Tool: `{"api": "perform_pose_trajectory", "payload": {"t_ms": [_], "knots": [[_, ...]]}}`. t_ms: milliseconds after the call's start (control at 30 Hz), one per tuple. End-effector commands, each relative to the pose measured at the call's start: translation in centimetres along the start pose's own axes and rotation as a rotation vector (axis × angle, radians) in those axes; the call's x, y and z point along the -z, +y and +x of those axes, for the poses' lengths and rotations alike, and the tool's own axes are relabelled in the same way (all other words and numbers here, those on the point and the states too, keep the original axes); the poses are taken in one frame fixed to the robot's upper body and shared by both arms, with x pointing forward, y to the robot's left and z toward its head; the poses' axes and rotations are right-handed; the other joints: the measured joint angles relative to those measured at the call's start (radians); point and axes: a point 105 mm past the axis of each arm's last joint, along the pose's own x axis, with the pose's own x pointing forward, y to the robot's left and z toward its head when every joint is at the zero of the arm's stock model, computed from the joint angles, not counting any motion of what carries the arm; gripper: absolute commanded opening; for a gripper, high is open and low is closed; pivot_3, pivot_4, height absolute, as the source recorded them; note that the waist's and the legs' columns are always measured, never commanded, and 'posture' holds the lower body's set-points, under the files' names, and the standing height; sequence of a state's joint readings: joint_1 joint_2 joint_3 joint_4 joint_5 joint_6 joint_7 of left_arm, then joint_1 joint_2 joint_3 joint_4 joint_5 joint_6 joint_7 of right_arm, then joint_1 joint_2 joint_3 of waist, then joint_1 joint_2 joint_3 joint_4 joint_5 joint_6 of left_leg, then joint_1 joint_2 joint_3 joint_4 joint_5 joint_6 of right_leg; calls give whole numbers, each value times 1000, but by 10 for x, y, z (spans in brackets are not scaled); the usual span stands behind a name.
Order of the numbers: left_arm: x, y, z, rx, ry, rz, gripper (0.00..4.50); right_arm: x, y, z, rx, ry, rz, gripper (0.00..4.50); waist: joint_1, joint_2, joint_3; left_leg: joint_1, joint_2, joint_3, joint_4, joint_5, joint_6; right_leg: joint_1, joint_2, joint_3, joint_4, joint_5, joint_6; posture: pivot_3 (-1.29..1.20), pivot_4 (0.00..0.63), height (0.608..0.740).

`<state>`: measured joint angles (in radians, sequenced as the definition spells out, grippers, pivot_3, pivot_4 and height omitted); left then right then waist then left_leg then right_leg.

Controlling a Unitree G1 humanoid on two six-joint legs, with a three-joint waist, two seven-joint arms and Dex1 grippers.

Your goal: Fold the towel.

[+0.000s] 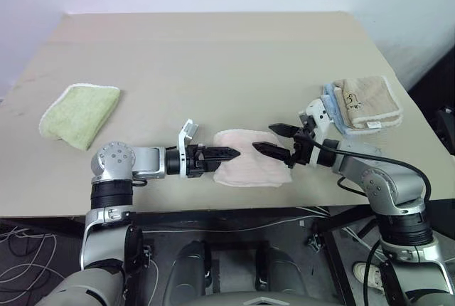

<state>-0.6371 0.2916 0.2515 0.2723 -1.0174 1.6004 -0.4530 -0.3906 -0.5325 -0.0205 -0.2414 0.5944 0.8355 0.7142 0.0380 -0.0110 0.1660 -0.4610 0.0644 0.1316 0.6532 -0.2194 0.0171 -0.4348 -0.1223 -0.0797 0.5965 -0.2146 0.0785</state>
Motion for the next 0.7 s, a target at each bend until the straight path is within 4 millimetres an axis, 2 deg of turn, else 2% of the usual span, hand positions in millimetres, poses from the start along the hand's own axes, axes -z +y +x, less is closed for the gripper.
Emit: {"api": "perform_pose_trajectory", "payload": {"t_ms": [33,100,233,567,700], "knots": [[19,0,8,-15,102,29,4500,-12,2,-7,12,-43,-35,4475,-2,0,0,0,0,0,0,0,0,0,0,0,0,0,0,0,150,740],[22,0,11,-14,111,27,4500,-12,2,-7,15,-45,-31,4475,-1,0,0,0,0,0,0,0,0,0,0,0,0,0,0,0,150,740],[24,8,18,-73,117,37,3616,-12,1,-6,25,-50,-28,4500,0,0,0,0,0,0,0,0,0,0,0,0,0,0,0,0,150,740],[20,12,10,-88,83,14,143,-15,-4,-6,50,-70,-24,4500,-2,0,0,1,1,0,0,0,0,1,1,0,0,0,1,0,150,740],[19,12,7,-78,68,11,30,-16,-3,-6,46,-73,-23,4500,-7,0,0,2,1,0,0,1,0,1,1,0,1,0,1,0,150,740]]}}
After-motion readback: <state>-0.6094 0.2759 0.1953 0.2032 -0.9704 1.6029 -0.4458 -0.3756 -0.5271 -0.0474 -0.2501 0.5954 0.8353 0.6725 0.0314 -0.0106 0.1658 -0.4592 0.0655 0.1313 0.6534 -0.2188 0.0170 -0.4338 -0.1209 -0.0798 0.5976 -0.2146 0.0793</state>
